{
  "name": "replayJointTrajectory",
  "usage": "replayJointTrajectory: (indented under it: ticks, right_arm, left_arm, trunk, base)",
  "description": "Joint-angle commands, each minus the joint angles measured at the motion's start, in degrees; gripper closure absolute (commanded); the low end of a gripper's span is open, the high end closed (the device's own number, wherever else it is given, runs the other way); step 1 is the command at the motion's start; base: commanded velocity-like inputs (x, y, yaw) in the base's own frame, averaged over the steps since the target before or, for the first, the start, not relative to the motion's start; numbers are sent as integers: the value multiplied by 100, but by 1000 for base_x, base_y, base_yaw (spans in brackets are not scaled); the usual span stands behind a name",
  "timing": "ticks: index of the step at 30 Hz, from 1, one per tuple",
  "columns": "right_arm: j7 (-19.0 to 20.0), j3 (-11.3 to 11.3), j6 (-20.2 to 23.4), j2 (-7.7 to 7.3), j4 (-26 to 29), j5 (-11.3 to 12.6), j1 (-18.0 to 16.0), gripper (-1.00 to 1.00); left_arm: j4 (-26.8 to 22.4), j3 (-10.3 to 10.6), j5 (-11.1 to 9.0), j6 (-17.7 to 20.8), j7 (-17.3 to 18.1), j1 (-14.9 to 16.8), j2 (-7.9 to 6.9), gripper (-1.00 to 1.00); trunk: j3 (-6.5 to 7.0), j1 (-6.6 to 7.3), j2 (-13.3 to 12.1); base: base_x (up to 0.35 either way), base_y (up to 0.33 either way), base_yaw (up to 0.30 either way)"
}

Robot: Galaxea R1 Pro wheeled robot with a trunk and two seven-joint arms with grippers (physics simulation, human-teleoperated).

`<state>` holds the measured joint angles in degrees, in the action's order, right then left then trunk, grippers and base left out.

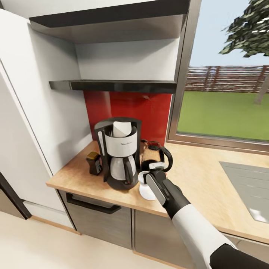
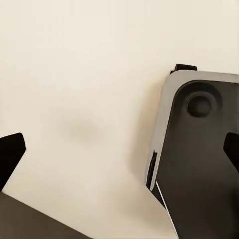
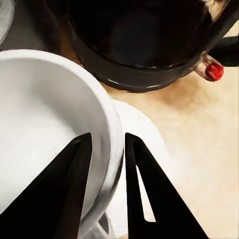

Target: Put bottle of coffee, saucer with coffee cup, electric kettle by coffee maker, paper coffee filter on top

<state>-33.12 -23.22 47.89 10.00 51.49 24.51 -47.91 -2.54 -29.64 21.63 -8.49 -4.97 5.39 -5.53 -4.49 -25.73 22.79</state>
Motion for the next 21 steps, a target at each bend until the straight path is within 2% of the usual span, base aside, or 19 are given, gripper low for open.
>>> replayJointTrajectory:
  ticks: [1,5,7,17,21]
  right_arm:
    - [-44,-8,10,0,-27,142,-7,100]
    - [-38,-7,-4,0,-370,557,-7,100]
    - [-37,-7,-11,0,-471,649,-7,100]
    - [-51,-7,-16,0,-543,704,-7,100]
    - [-64,-7,-16,0,-543,704,-7,100]
  left_arm:
    - [14,-36,60,-28,-25,7,-1,-100]
    - [16,-38,60,-23,-30,6,-1,-100]
    - [17,-39,60,-22,-30,6,-1,-100]
    - [17,-33,60,-30,-31,7,-1,-100]
    - [17,-33,60,-30,-31,7,2,-100]
  trunk:
    - [-13,-5,13]
    - [-13,-5,13]
    - [-13,-5,13]
    - [-13,-5,13]
    - [-1,-5,13]
  base:
    - [109,113,0]
    - [40,42,0]
    - [10,10,0]
    - [1,1,0]
    - [0,0,-161]
